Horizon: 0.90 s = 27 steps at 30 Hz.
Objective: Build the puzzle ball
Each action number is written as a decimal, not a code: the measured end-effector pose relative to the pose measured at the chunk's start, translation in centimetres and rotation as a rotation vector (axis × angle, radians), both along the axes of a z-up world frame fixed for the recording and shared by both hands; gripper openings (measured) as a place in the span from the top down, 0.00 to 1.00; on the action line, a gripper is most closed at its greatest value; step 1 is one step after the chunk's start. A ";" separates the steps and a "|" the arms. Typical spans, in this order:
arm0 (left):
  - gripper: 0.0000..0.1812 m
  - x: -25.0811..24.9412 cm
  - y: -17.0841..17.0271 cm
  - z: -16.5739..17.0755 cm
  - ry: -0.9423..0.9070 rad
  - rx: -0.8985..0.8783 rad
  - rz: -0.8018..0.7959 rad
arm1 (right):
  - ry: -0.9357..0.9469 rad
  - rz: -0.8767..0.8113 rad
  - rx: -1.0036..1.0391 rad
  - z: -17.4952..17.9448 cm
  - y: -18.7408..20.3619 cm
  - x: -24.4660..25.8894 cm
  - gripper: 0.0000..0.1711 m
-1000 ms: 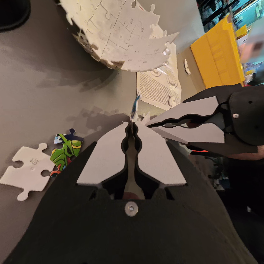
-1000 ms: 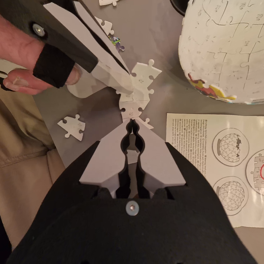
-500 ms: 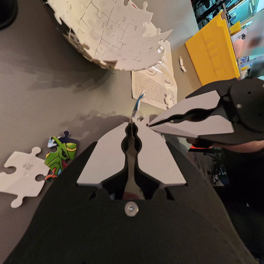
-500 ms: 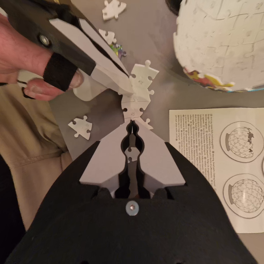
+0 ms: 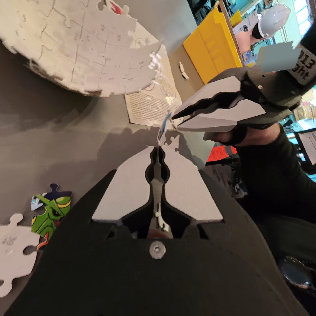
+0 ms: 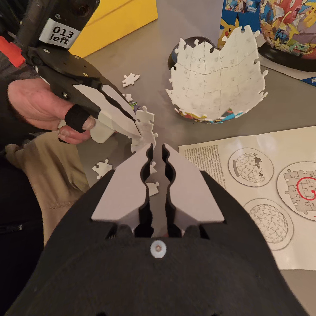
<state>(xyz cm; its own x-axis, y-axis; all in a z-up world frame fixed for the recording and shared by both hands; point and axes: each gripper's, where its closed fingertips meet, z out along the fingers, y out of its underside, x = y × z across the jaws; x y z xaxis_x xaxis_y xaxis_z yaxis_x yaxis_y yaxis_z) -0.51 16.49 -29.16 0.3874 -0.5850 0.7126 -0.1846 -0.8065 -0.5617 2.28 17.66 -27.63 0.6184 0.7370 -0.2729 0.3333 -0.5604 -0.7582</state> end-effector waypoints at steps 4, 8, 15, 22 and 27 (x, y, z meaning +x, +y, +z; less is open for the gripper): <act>0.99 0.5 -0.5 1.0 -0.030 0.019 -0.077 | 0.052 0.035 -0.049 0.0 -0.3 -0.7 0.93; 0.99 0.9 -0.8 1.9 -0.048 0.050 -0.149 | 0.109 0.082 -0.086 0.4 -0.6 -1.3 0.92; 0.99 1.4 -1.5 2.7 -0.088 0.052 -0.229 | 0.266 0.138 -0.160 1.6 -1.2 -1.8 0.95; 0.98 1.2 -1.8 3.0 -0.121 0.038 -0.261 | 0.345 0.175 -0.213 2.1 -1.9 -2.1 1.00; 0.98 1.4 -1.6 3.6 -0.155 0.029 -0.248 | 0.372 0.167 -0.216 2.5 -1.8 -1.9 1.00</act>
